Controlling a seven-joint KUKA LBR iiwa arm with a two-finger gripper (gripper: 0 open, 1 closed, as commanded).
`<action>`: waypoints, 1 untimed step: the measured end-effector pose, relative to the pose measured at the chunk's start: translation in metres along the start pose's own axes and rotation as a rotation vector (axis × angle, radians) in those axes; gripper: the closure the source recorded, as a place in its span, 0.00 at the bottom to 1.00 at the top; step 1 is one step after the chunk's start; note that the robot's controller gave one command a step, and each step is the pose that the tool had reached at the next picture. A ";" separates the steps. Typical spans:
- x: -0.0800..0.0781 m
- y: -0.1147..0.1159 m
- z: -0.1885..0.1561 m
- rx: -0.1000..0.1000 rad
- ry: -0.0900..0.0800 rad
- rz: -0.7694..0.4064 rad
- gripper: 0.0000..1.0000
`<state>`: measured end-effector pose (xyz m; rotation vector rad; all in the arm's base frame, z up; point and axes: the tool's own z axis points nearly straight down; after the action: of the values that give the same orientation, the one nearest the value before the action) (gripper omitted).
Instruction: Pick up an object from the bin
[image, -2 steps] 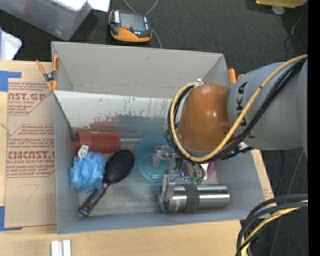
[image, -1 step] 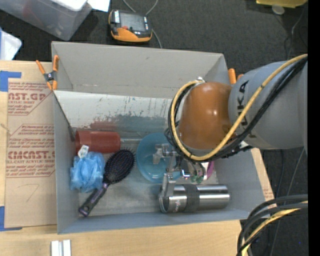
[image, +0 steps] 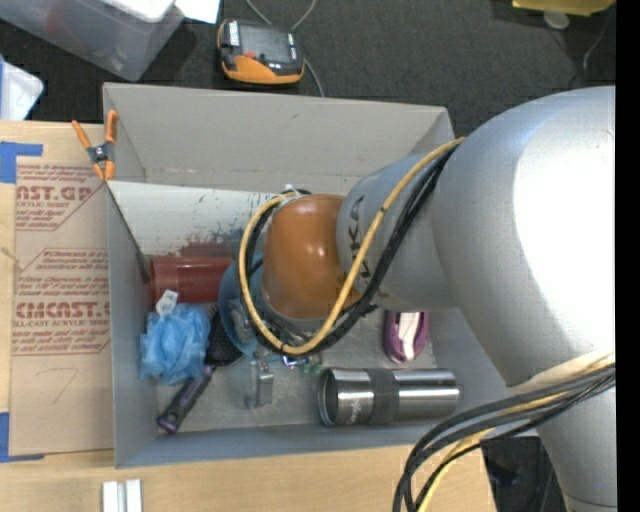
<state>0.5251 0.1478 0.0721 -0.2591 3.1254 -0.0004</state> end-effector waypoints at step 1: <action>0.012 0.038 -0.003 -0.001 -0.018 -0.196 0.00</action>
Offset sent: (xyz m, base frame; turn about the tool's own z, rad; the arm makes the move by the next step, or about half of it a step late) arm -0.0158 0.0750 -0.0021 -0.4908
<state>0.5066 0.1831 0.0754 -0.5610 3.0674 0.0025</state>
